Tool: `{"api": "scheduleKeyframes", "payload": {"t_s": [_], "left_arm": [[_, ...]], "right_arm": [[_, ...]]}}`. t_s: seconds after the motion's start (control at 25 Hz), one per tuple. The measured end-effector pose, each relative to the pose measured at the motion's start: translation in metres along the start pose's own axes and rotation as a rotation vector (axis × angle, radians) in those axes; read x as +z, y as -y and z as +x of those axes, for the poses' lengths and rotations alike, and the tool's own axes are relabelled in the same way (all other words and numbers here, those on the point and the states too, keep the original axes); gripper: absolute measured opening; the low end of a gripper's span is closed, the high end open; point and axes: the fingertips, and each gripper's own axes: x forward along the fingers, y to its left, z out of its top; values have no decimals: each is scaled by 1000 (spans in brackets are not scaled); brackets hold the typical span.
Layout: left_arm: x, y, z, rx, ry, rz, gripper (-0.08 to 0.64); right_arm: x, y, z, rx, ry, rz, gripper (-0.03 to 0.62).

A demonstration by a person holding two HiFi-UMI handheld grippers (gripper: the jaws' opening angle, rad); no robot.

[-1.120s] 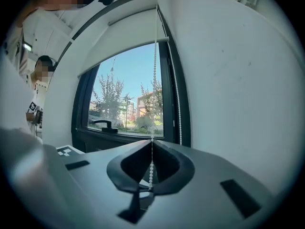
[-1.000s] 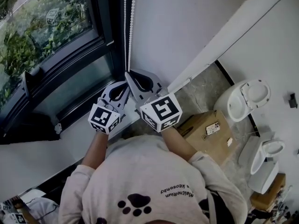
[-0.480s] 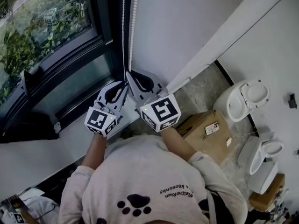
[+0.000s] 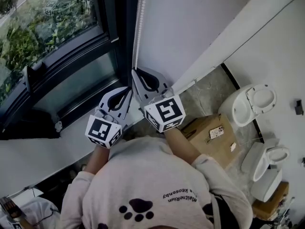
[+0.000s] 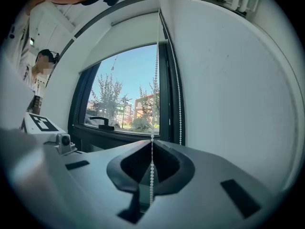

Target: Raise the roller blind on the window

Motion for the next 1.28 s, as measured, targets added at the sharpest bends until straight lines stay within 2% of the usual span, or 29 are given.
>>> {"api": "scheduleKeyframes", "payload": {"t_s": [0.12,0.2,0.24,0.44,0.56,0.64,0.84,1.28], "left_arm": [[5,4,-4,17,-9,-8,7],[11,3,-7,39,-2,-5,6],[14,2,-9,50,4,-3,6],[29,-6,-18,110,45,-29,6],[38,-4,-20,119,58,-23,6],[43,-1,-21,127,66,-13,6],[51,6,-21,143,79,-14,6],[52,12,-22,177,73,28,6]], "right_arm": [[-1,2,-2,-25,-5,-17,20],[1,1,-7,-37,4,-21,113],[3,0,-10,-44,14,-24,132],[15,-1,-33,-112,54,-38,132],[17,-2,-42,-129,54,-27,127],[18,-3,-47,-135,49,-28,78],[20,-13,-56,-111,42,-28,12],[21,-26,-63,-120,65,-92,9]]}}
